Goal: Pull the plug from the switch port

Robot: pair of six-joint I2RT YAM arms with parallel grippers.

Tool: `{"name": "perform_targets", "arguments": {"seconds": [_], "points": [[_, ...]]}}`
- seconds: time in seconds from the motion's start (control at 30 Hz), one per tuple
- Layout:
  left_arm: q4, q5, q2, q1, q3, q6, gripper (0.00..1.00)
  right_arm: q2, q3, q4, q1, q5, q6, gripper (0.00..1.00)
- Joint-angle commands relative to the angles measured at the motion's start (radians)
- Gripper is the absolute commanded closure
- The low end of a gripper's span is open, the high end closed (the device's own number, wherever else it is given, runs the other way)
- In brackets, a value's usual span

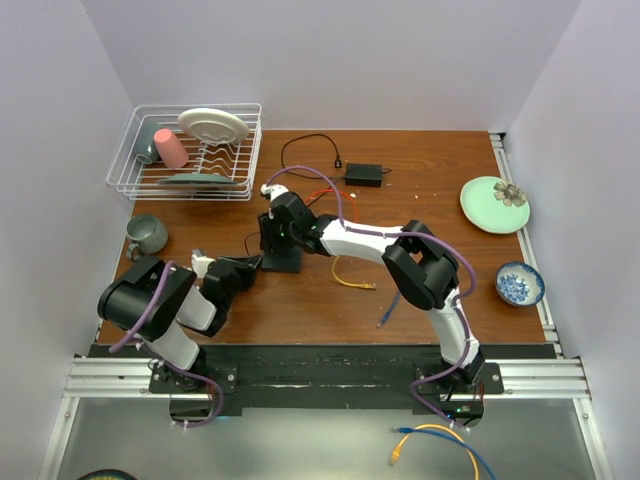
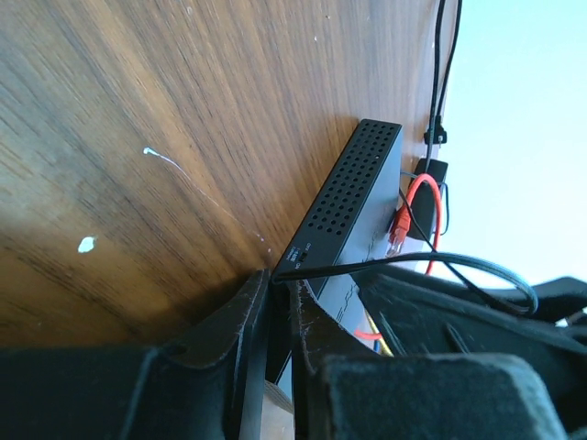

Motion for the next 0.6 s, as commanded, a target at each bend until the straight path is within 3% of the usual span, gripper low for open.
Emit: {"name": "perform_targets", "arguments": {"seconds": [0.0, 0.23, 0.57], "points": [[-0.121, -0.012, -0.044, -0.004, -0.003, 0.078, 1.00, 0.025, 0.068, 0.021, 0.001, -0.039, -0.036, 0.60], [-0.181, -0.019, -0.069, -0.011, 0.023, 0.098, 1.00, 0.080, 0.168, -0.058, 0.006, -0.044, -0.058, 0.64], [-0.244, -0.036, -0.110, -0.015, 0.048, 0.127, 1.00, 0.153, 0.183, -0.131, 0.011, -0.036, -0.073, 0.69]]}}
